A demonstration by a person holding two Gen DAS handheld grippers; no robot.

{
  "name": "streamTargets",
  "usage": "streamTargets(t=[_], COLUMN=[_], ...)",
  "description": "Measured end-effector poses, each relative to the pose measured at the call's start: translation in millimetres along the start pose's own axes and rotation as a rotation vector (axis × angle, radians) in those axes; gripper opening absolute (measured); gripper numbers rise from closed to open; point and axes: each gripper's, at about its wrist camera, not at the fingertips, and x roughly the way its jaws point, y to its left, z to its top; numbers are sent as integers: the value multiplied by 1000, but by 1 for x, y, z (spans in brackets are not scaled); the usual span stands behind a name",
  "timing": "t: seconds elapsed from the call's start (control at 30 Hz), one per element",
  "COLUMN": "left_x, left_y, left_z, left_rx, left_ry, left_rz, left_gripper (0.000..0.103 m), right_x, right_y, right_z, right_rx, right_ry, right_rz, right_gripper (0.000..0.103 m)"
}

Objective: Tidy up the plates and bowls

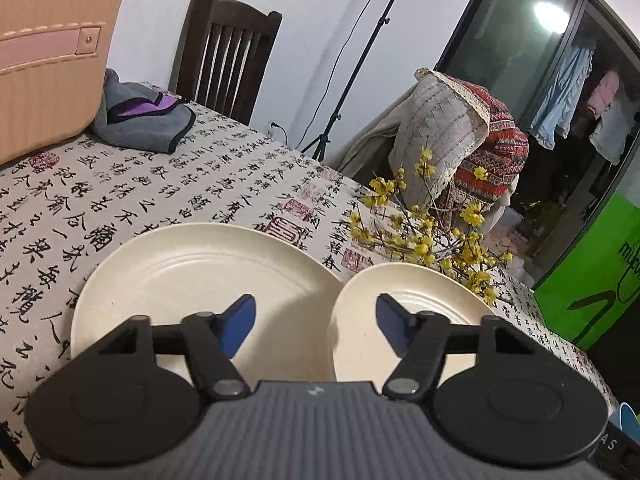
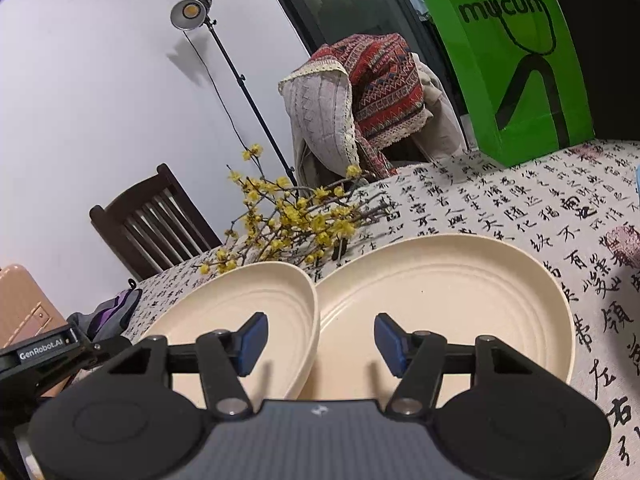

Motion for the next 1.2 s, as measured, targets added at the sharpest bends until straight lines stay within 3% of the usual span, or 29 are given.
streamTargets(t=[0.27, 0.4, 0.67, 0.93, 1.2], left_x=[4, 5, 7, 8, 7], left_y=[0, 0, -2, -4, -4], left_z=[-3, -3, -5, -6, -7], left_rx=[-3, -3, 10, 23, 26], left_ry=[39, 49, 61, 68, 58], left_rz=[-37, -42, -54, -77, -73], left_gripper=[48, 40, 26, 22, 19], right_x=[5, 6, 6, 5, 4], right_y=[-6, -7, -7, -6, -6], right_z=[-1, -2, -3, -3, -3], right_rx=[35, 44, 55, 53, 57], right_ry=[28, 31, 34, 37, 38], right_rz=[14, 11, 35, 67, 69], right_gripper=[45, 34, 24, 13, 12])
